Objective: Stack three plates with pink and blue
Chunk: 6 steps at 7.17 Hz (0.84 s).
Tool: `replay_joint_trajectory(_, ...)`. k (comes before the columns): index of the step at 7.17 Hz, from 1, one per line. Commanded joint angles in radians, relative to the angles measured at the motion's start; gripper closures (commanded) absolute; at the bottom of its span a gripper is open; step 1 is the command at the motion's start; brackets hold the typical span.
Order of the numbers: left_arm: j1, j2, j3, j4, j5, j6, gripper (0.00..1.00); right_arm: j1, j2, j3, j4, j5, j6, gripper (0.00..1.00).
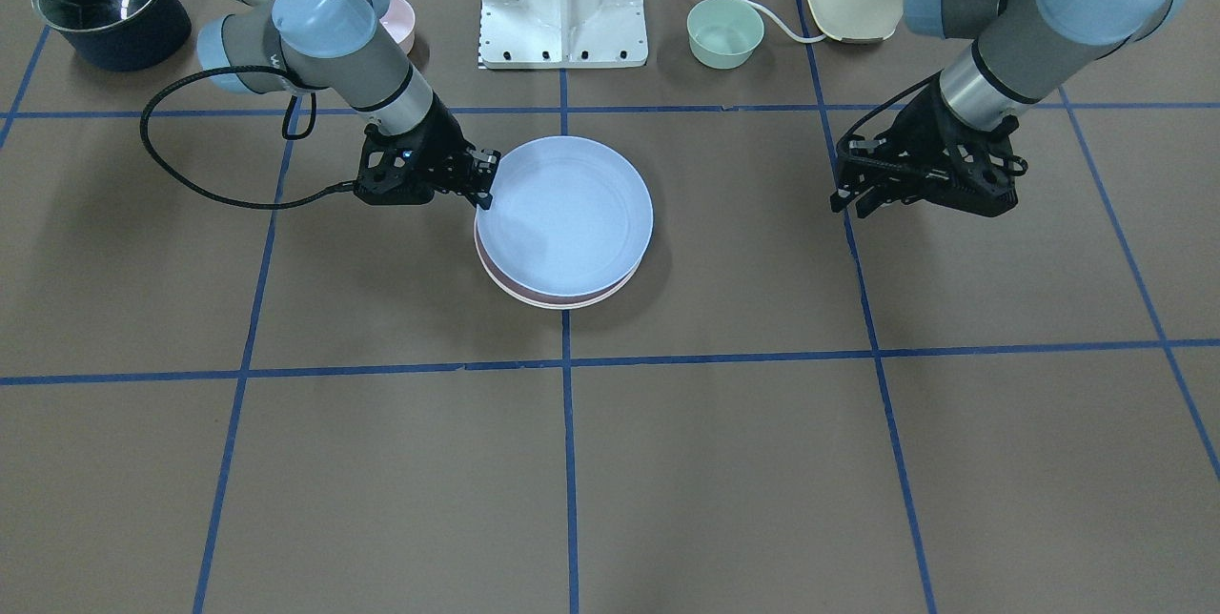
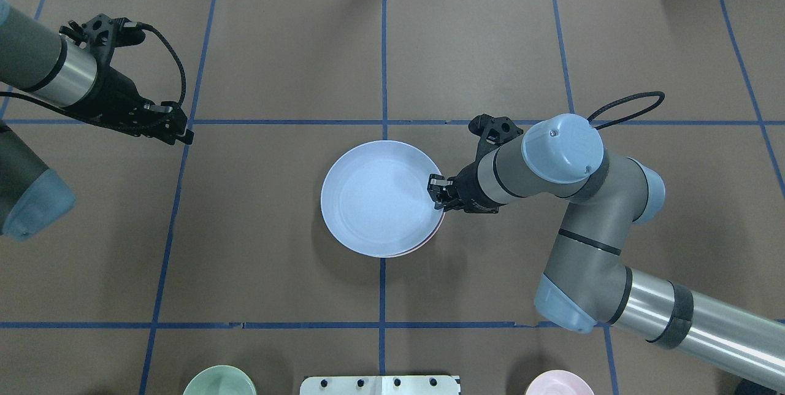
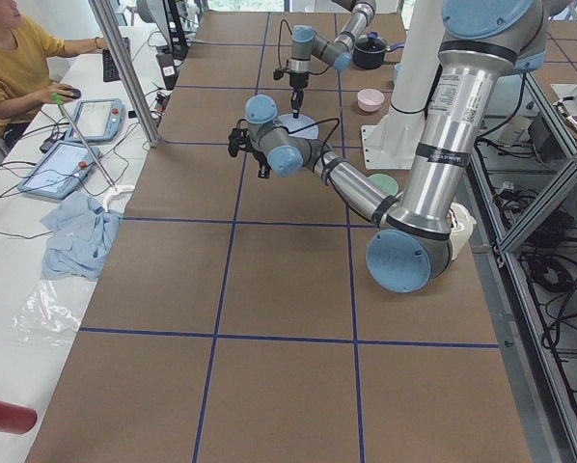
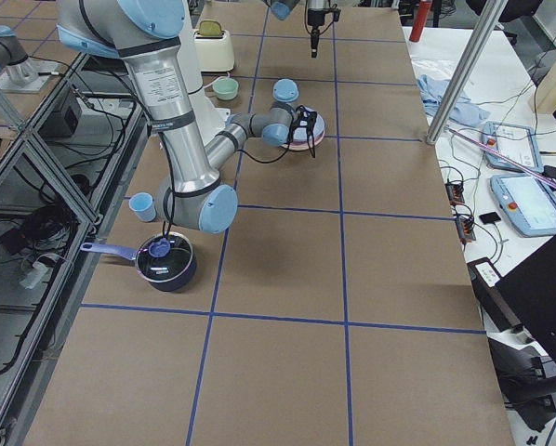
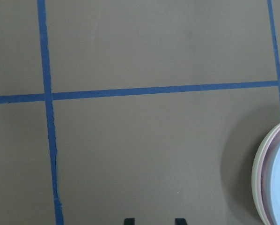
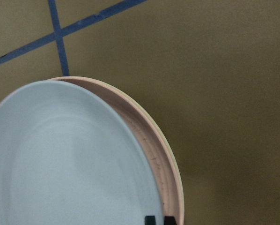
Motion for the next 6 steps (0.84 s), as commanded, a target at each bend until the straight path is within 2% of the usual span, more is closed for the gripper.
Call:
replay_joint_trajectory(1, 0.002, 0.000, -0.001, 0.002, -0.002, 0.000, 0.60, 0.002, 0.005, 0.001, 0.000, 0.000, 0.002, 0.00)
replay_joint_trajectory(3, -0.003, 0.000, 0.000, 0.002, 0.000, 0.000, 0.60, 0.047, -0.013, 0.037, 0.000, 0.023, 0.000, 0.00)
replay_joint_trajectory(4, -0.020, 0.002, 0.000, 0.002, 0.002, 0.038, 0.60, 0.099, -0.057, 0.062, -0.002, 0.061, -0.001, 0.00)
replay_joint_trajectory(6, -0.111, 0.087, -0.003, 0.002, 0.002, 0.238, 0.60, 0.235, -0.136, 0.074, -0.006, 0.171, -0.061, 0.00)
